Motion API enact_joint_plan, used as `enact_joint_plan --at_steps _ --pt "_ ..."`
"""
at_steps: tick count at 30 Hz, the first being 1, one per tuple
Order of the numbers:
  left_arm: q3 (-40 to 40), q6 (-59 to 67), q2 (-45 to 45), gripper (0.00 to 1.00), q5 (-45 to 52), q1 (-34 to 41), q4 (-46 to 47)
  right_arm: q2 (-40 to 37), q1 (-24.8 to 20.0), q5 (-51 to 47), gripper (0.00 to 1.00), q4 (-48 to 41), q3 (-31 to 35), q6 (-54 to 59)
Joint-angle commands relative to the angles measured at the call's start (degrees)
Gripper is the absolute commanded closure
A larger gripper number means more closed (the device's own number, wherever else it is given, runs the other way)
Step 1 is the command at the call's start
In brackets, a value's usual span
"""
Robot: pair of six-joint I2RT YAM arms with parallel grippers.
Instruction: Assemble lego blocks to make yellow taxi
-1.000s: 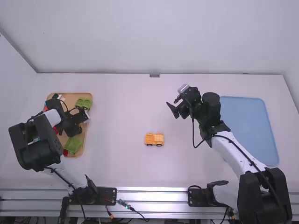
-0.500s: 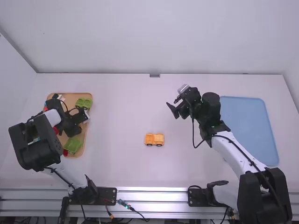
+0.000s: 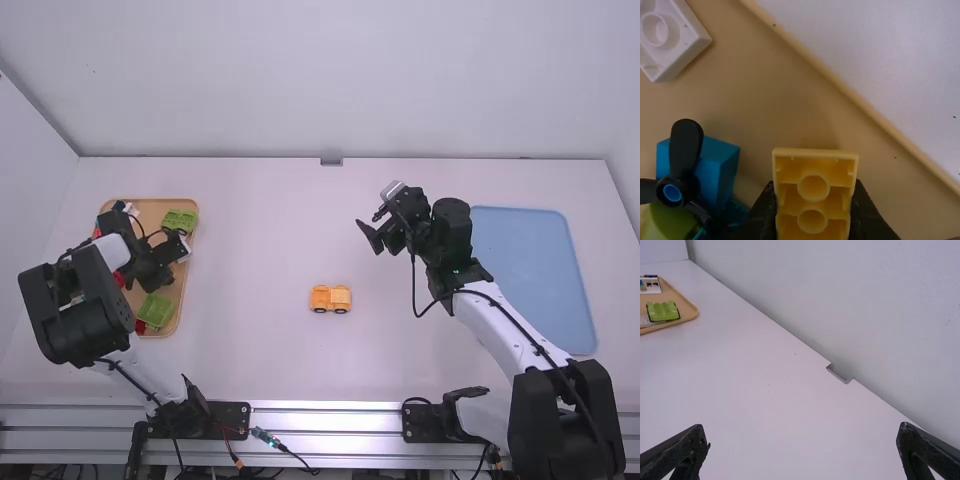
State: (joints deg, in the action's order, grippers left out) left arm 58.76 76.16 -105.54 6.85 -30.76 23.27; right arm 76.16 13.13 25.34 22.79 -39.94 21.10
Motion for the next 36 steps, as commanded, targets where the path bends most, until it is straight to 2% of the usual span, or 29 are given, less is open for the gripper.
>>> enact_joint_plan --at_steps 1,4,8,11,14,18,22,25,31,34,36 --pt "1.0 -3.0 -0.9 0.97 -0.3 -0.1 0.4 -1.0 0.0 0.4 0.01 -0.4 -0.6 -0.3" --pt "3.0 -6.4 -0.9 0.98 -0.2 0.1 1.5 -1.0 0.0 0.5 0.01 -0.5 -0.6 -0.4" --pt "7.5 -7.8 -0.5 0.98 3.7 0.1 7.9 -1.0 0.0 2.1 0.01 -0.5 -0.6 -0.3" --pt "11.7 -7.8 0.3 0.98 9.8 0.1 14.4 -1.0 0.0 3.2 0.01 -0.1 -0.7 -2.1" --pt "18.1 -7.2 1.4 0.98 22.1 0.1 23.3 -1.0 0.0 3.6 0.01 1.1 -0.6 -6.9" --pt "21.8 -7.3 2.0 0.98 32.0 0.5 27.4 -0.9 0.0 5.5 0.01 1.3 -0.6 -9.4" --pt "22.2 -7.6 2.3 0.98 46.6 2.3 26.3 -0.5 -0.1 9.8 0.01 1.3 -0.6 -9.3" --pt "21.4 -11.3 2.3 0.98 51.8 5.2 25.2 -0.5 -0.7 12.5 0.01 1.7 -0.6 -10.9" --pt "19.2 -19.1 2.4 0.98 48.3 13.9 19.4 -0.4 -3.5 20.9 0.01 2.7 -0.6 -13.9" --pt "15.4 -29.3 4.1 0.98 43.0 22.2 10.6 -0.4 -5.3 25.2 0.01 2.5 -0.6 -15.4" --pt "13.3 -32.1 5.2 0.98 42.2 25.0 6.8 -0.4 -5.7 26.4 0.01 2.5 -0.5 -15.3"
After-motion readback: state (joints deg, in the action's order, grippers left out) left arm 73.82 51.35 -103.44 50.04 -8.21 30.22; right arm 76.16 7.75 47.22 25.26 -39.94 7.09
